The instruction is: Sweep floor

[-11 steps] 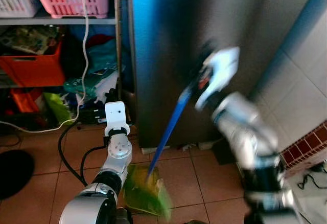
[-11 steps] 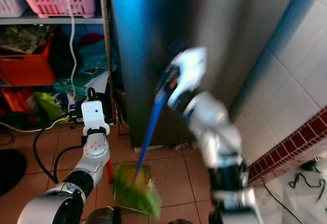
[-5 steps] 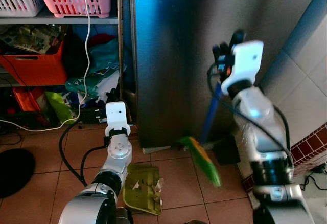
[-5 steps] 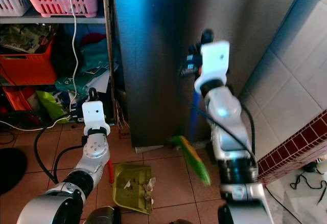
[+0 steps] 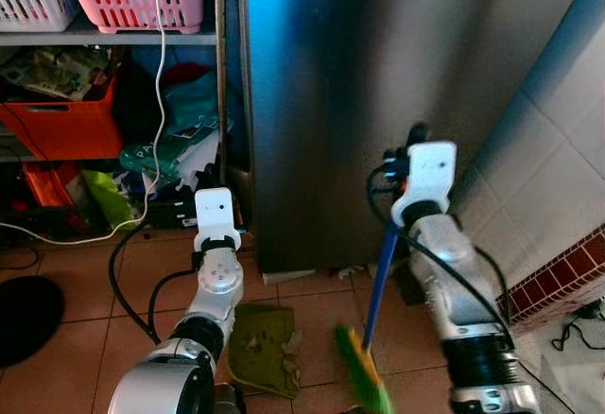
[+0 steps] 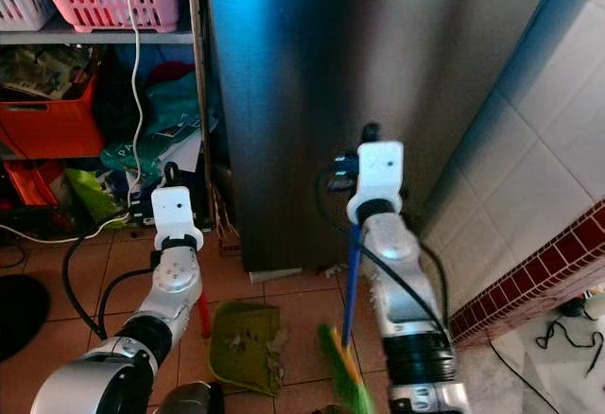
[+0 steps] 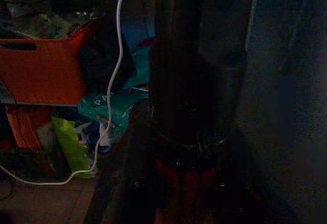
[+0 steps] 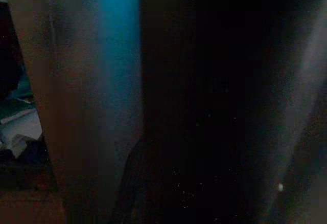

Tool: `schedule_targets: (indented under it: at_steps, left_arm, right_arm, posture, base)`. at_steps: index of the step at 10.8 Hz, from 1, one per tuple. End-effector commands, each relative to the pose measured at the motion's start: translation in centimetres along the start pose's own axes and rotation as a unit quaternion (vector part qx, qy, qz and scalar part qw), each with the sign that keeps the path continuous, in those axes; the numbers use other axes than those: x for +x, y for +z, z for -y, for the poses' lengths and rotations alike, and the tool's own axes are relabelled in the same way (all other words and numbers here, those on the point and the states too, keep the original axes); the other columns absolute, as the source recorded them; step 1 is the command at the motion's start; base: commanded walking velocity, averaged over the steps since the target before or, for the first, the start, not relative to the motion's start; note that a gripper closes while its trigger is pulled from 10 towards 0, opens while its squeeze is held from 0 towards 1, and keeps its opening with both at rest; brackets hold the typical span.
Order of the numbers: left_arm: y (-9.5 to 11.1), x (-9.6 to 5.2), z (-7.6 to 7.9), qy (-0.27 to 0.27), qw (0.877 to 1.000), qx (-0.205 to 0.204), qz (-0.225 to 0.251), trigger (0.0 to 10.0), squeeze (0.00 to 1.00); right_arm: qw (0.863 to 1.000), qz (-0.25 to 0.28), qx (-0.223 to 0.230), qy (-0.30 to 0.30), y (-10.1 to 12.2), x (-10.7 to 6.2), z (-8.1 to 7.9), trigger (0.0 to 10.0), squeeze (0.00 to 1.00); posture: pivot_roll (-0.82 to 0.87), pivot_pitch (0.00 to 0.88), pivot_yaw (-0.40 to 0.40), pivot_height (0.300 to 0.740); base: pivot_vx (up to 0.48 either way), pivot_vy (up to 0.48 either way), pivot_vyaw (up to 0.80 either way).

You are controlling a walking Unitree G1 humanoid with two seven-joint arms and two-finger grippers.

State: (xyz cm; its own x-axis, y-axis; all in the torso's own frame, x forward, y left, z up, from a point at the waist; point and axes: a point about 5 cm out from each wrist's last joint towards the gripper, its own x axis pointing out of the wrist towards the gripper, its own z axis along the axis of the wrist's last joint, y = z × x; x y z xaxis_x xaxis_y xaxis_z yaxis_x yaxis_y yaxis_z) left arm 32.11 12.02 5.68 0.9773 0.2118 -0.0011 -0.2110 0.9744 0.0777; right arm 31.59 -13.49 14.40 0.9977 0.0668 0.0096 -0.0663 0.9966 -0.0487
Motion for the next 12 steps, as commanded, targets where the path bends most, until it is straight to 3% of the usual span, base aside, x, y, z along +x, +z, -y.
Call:
schedule_targets:
  at_steps: [1,4,6,8,9,11,12]
  left_arm:
    - [0.7,0.3,0.7,-0.016,1.0,-0.004,0.011,10.0,0.0]
    - [0.8,0.4,0.9,-0.022,1.0,-0.007,0.007,10.0,0.0]
    - [0.9,0.5,1.0,-0.027,1.0,-0.009,0.006,10.0,0.0]
    - [1.0,0.6,1.2,-0.031,0.999,-0.01,0.004,10.0,0.0]
    - [1.0,0.6,1.2,-0.031,0.999,-0.009,0.004,10.0,0.0]
    - [0.9,0.7,1.5,-0.037,0.999,0.002,-0.006,10.0,0.0]
    - [0.8,0.7,1.7,-0.039,0.999,0.002,-0.013,10.0,0.0]
  right_arm:
    - [1.0,0.004,0.015,-0.017,0.5,0.4,0.4,10.0,0.0]
    - [0.996,-0.019,0.09,-0.021,0.6,1.0,-0.8,10.0,0.0]
    - [0.979,-0.03,0.197,-0.039,0.9,1.3,-1.0,10.0,0.0]
    - [0.968,-0.004,0.249,-0.029,2.4,1.5,-1.0,10.0,0.0]
    - [0.969,0.009,0.248,-0.014,3.2,1.6,-1.1,10.0,0.0]
    - [0.979,0.083,0.181,0.039,6.9,2.5,-1.2,10.0,0.0]
    - [0.981,0.102,0.162,0.041,7.6,2.6,-0.9,10.0,0.0]
  posture:
    - [-0.13,0.018,-0.049,0.74]
    - [-0.12,0.004,-0.047,0.74]
    - [-0.13,0.0,-0.044,0.74]
    - [-0.13,0.0,-0.046,0.74]
    - [-0.14,0.0,-0.046,0.74]
    - [-0.13,0.0,-0.055,0.74]
    - [-0.13,0.0,-0.055,0.74]
  base:
    - [0.0,0.0,0.0]
    - [0.0,0.0,0.0]
    - [0.0,0.0,0.0]
    - [0.0,0.0,0.0]
    - [0.0,0.0,0.0]
    - [0.0,0.0,0.0]
    - [0.0,0.0,0.0]
